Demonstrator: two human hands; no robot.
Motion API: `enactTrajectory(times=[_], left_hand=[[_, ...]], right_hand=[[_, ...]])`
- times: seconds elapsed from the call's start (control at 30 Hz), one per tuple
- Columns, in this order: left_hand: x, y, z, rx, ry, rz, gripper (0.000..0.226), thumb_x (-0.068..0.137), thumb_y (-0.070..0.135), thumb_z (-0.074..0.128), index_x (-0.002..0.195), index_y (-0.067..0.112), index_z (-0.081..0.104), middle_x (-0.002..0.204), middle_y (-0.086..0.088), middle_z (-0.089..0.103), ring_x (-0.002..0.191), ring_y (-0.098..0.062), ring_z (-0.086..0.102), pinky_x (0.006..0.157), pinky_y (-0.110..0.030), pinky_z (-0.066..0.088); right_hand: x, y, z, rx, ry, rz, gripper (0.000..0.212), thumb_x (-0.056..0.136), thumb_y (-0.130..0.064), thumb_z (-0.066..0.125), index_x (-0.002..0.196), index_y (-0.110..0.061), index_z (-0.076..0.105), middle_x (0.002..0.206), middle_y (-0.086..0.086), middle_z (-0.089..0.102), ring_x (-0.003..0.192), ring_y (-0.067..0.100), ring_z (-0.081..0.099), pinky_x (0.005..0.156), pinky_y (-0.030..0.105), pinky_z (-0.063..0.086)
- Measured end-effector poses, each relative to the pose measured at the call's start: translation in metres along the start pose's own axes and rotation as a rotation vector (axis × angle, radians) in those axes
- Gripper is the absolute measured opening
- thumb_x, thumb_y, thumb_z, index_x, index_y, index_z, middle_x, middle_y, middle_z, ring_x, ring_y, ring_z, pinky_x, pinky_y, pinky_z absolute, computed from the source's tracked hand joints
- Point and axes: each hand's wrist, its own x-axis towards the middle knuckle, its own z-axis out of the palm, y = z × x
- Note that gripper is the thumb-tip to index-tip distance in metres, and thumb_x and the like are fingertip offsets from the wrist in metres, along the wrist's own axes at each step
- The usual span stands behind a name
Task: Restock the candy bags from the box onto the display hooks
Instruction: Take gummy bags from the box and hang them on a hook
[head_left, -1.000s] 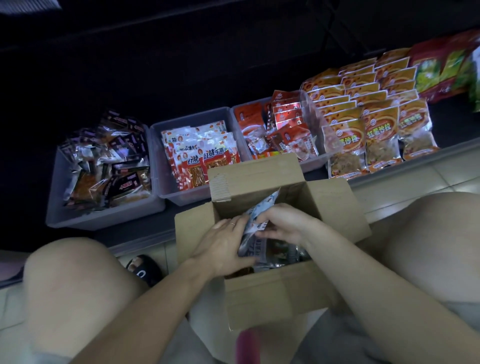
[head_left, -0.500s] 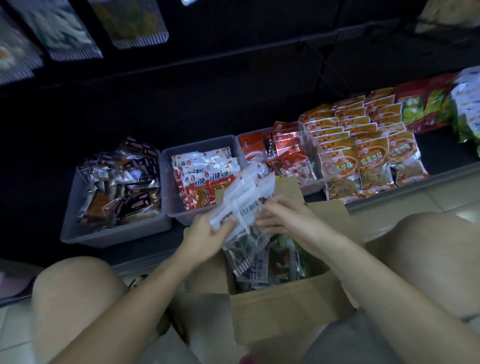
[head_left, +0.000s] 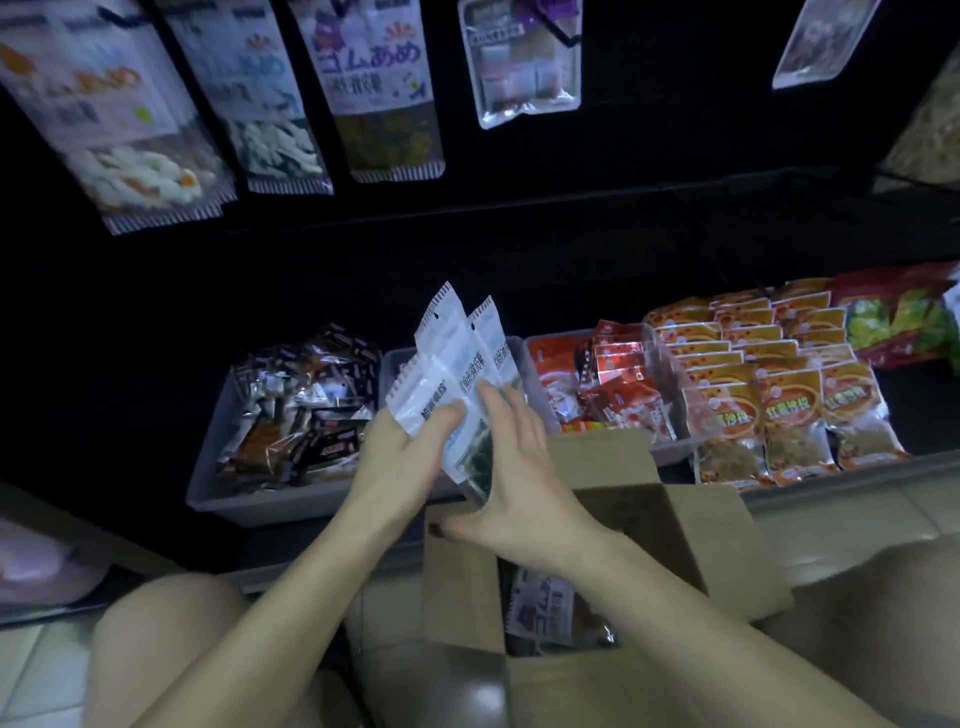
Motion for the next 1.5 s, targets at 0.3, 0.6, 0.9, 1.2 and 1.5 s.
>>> enactTrajectory(times=[0.3, 0.6, 0.9, 1.2, 1.5], left_hand=[[-0.010, 0.017, -0.017, 0.346, -0.077, 0.178, 0.086, 0.072, 0.081, 0.050, 0.143, 0.032, 0.057, 0.131, 0.017, 0.064, 0.120, 0.000, 0.061, 0.103, -0.036, 0.053], [0.001, 0.012, -0.038, 0.315, -0.117, 0.232, 0.079, 0.093, 0.077, 0.038, 0.146, 0.022, 0.058, 0.124, 0.016, 0.056, 0.120, 0.015, 0.047, 0.094, 0.002, 0.031], [0.039, -0.003, -0.084, 0.250, -0.004, 0.165, 0.078, 0.084, 0.048, 0.078, 0.145, 0.045, 0.030, 0.142, 0.013, 0.037, 0.129, 0.002, 0.048, 0.102, -0.015, 0.046], [0.063, -0.020, -0.122, -0.271, 0.080, -0.214, 0.089, 0.060, 0.036, 0.090, 0.135, 0.015, 0.047, 0.111, -0.007, 0.078, 0.091, -0.027, 0.079, 0.075, -0.044, 0.064], [0.079, -0.006, -0.175, -0.415, 0.288, -0.056, 0.029, 0.090, 0.016, 0.076, 0.117, 0.023, 0.065, 0.105, -0.005, 0.081, 0.089, -0.025, 0.079, 0.063, -0.034, 0.064]], right_hand=[[0.018, -0.017, 0.020, 0.383, 0.324, -0.116, 0.074, 0.083, -0.007, 0.077, 0.145, -0.029, 0.044, 0.116, -0.023, 0.067, 0.103, -0.002, 0.069, 0.078, 0.015, 0.055], [0.034, -0.025, 0.015, 0.782, 0.354, -0.085, 0.048, 0.093, 0.015, 0.058, 0.137, -0.005, 0.057, 0.128, 0.007, 0.072, 0.120, 0.022, 0.069, 0.099, 0.044, 0.058], [0.043, -0.049, 0.004, 1.024, 0.160, 0.096, 0.046, 0.089, 0.024, 0.054, 0.110, -0.015, 0.068, 0.094, 0.001, 0.080, 0.090, 0.018, 0.078, 0.073, 0.040, 0.066], [0.075, -0.069, 0.010, 1.053, -0.007, 0.157, 0.042, 0.091, 0.016, 0.060, 0.090, -0.025, 0.070, 0.080, -0.006, 0.080, 0.074, 0.008, 0.077, 0.061, 0.029, 0.063], [0.125, -0.095, 0.013, 0.830, 0.064, 0.127, 0.026, 0.096, -0.019, 0.072, 0.121, -0.026, 0.068, 0.112, -0.001, 0.079, 0.104, 0.022, 0.076, 0.100, 0.052, 0.057]])
